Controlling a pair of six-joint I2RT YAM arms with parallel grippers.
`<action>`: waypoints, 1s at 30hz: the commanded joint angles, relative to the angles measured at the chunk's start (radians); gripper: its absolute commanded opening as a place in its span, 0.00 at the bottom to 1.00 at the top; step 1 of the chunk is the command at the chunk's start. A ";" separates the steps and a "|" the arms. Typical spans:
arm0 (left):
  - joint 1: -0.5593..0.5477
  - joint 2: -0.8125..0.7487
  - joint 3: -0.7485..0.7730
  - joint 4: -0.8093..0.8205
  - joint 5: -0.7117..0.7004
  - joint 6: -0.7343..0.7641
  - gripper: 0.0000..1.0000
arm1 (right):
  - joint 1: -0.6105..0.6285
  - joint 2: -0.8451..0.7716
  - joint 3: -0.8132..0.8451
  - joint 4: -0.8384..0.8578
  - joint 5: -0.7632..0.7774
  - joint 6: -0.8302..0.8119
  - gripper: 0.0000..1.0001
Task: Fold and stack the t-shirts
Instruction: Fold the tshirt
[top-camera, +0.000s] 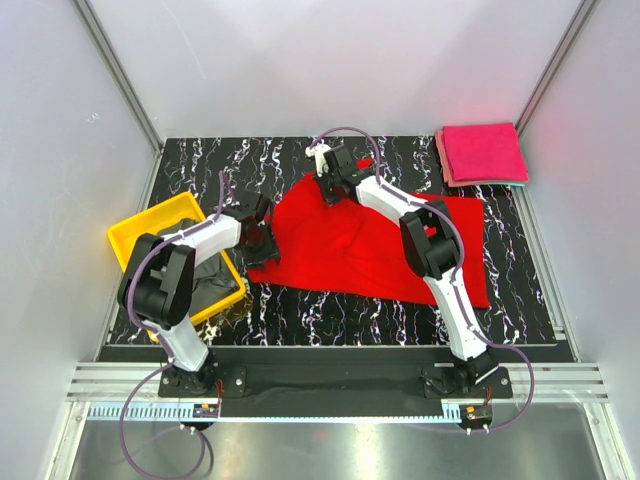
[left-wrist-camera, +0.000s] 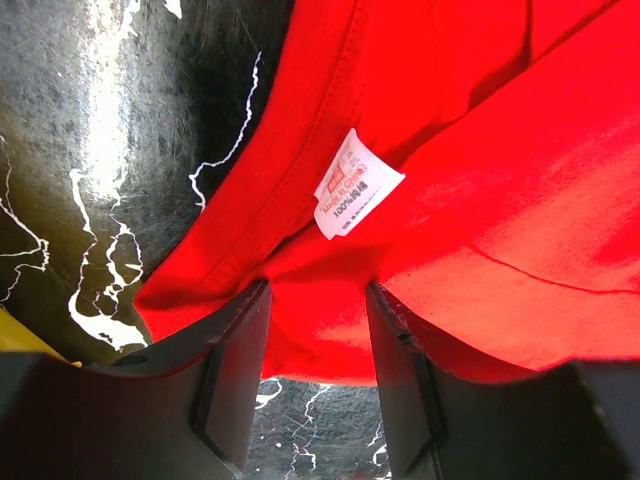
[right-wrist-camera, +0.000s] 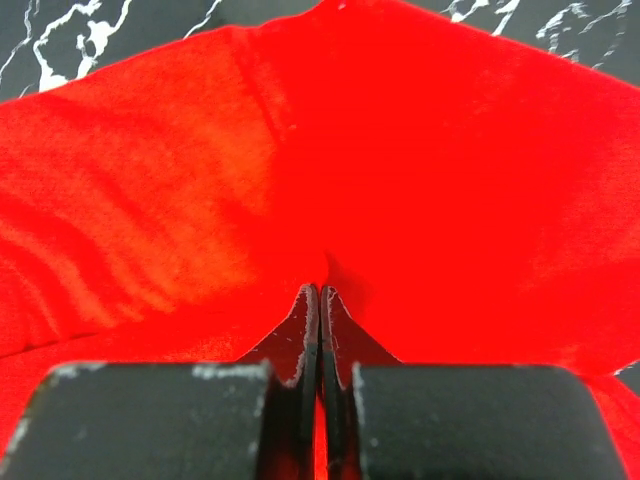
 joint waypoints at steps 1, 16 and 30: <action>-0.005 0.005 -0.029 0.021 -0.033 -0.005 0.50 | -0.020 -0.089 -0.024 0.107 0.018 0.017 0.00; -0.007 -0.076 0.096 -0.074 -0.117 0.004 0.54 | -0.022 -0.245 0.004 -0.034 0.200 0.148 0.37; -0.159 -0.217 -0.020 0.378 0.273 -0.161 0.56 | -0.068 -0.493 -0.297 -0.336 0.296 0.713 0.47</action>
